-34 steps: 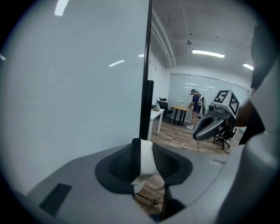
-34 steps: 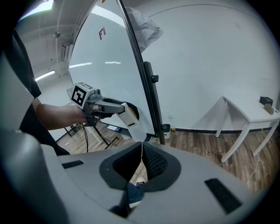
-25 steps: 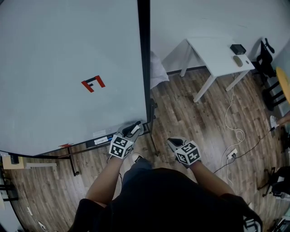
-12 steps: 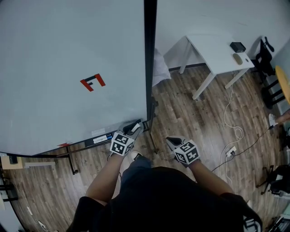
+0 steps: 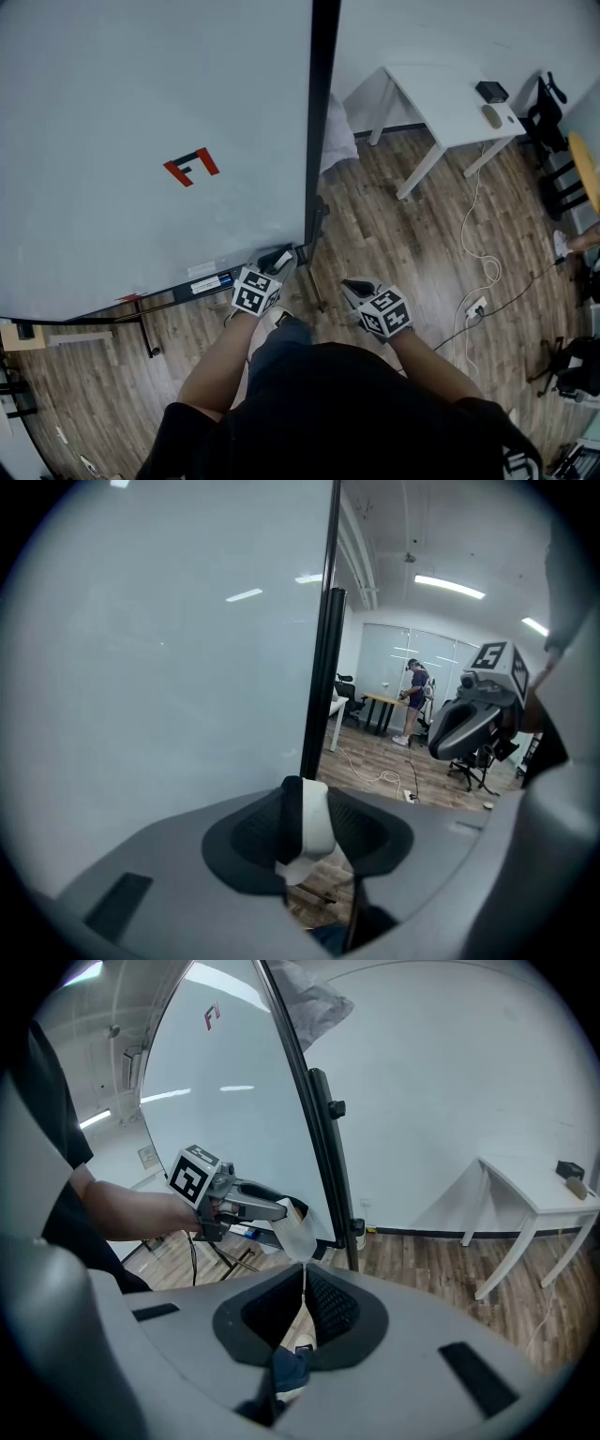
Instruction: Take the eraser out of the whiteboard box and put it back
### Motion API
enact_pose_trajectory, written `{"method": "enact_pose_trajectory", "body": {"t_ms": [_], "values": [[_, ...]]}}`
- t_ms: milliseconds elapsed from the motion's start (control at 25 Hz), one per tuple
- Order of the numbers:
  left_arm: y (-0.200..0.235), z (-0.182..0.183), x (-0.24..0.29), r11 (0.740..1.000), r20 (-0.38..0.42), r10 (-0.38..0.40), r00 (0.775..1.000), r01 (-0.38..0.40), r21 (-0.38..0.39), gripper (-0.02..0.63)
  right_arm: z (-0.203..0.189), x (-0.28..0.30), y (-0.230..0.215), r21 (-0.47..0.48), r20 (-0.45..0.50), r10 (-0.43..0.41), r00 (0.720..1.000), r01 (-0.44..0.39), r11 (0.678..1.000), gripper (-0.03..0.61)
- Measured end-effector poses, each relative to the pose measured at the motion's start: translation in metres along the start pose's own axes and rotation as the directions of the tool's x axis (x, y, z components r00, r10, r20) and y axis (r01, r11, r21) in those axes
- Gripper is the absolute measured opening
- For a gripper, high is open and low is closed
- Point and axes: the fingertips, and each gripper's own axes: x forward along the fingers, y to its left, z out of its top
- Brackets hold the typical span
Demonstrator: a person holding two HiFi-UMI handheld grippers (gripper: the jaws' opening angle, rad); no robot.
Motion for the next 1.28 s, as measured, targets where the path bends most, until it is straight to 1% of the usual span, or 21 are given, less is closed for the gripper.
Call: {"method": "enact_pose_trajectory", "body": {"t_ms": [880,1280], "values": [[0.002,-0.015,0.016,1.000,-0.056,-0.022,0.998,0.023,0.020,0.158,-0.010,0.015,0.012,0.016,-0.025,0.020,1.000,-0.019,1.000,0.003],[0.002,-0.015,0.017,1.000,-0.052,-0.016,0.999,0.017,0.018,0.171,-0.014,0.014,0.014,0.019,-0.031,0.025,0.999,-0.024,1.000,0.003]]}}
